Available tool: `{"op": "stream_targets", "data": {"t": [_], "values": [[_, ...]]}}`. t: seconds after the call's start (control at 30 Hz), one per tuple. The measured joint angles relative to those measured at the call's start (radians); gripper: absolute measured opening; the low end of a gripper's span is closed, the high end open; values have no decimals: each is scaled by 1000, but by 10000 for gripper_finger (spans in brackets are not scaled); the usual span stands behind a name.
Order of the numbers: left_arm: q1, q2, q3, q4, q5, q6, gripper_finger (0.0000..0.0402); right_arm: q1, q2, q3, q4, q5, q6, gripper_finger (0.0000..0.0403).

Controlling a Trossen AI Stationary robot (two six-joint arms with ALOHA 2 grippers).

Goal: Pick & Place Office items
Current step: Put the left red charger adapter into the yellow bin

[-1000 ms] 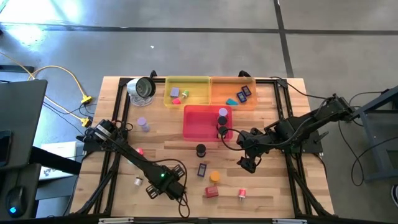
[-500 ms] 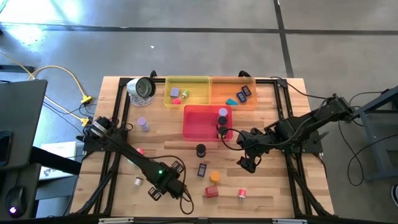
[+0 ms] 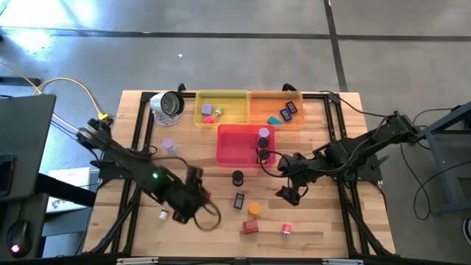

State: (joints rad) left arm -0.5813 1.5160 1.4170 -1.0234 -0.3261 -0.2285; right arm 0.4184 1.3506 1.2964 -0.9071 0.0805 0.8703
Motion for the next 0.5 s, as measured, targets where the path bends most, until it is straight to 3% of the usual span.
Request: {"op": "stream_targets", "data": {"t": [0.13, 0.23, 0.4, 0.5], "values": [[28, -81, 0, 37, -196, -325, 199, -10, 0, 0, 48, 30, -2, 366], [68, -117, 0, 46, -265, -542, 199, -24, 0, 0, 86, 67, -4, 366], [142, -157, 0, 206, -280, -497, 199, -60, 0, 0, 169, 128, -58, 366], [215, -182, 0, 277, -226, -487, 199, -87, 0, 0, 208, 165, -71, 366]]}}
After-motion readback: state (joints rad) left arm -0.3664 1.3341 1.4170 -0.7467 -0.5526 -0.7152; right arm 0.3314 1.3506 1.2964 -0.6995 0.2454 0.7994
